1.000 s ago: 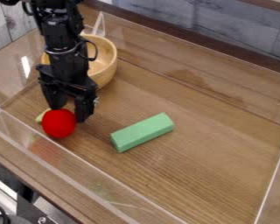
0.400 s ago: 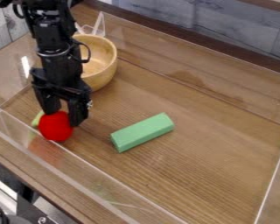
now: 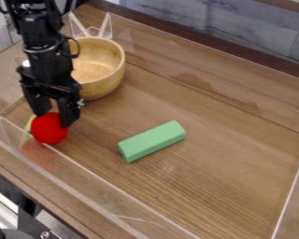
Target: Move the red fruit to the right
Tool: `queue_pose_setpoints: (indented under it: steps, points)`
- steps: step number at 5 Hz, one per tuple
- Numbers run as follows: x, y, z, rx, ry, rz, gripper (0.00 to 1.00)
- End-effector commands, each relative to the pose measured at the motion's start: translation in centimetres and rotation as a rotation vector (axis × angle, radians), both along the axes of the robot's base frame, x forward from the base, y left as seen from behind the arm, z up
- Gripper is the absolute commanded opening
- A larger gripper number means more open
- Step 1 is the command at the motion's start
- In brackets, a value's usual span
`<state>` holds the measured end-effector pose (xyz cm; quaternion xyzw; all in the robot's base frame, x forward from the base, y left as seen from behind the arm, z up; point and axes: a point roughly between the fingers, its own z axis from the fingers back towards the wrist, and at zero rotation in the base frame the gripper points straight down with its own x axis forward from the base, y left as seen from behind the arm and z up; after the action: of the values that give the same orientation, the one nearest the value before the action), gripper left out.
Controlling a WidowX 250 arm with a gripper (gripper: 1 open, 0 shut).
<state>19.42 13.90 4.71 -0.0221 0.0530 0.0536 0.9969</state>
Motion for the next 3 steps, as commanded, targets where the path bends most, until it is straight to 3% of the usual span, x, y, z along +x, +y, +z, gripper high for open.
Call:
queue_pose_setpoints:
  steps: [1,3]
  points:
    - [0.3,0.2,0.5,0.031,-0.029,0.014,0.00]
    - [-0.4,-2.0,-0.3,0.032,-0.018,0.052,0.00]
